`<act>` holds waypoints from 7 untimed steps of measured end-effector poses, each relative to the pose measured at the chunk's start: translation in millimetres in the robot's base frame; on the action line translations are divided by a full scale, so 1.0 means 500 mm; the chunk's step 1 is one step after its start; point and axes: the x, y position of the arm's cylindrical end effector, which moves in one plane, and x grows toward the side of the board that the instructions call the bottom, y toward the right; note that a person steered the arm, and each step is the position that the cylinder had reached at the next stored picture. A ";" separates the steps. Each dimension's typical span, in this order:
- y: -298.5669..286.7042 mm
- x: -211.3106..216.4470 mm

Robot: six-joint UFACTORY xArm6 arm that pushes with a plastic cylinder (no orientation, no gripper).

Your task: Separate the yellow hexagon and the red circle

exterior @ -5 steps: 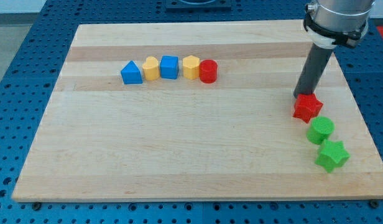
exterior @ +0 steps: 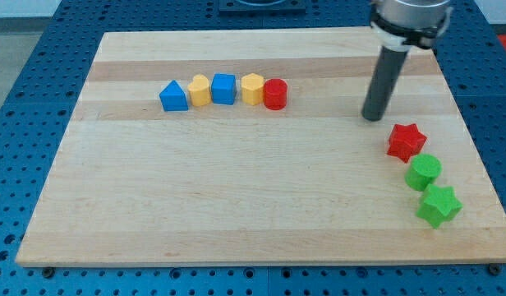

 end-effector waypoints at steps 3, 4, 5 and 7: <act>-0.269 0.037; -0.354 0.037; -0.409 0.021; -0.405 -0.068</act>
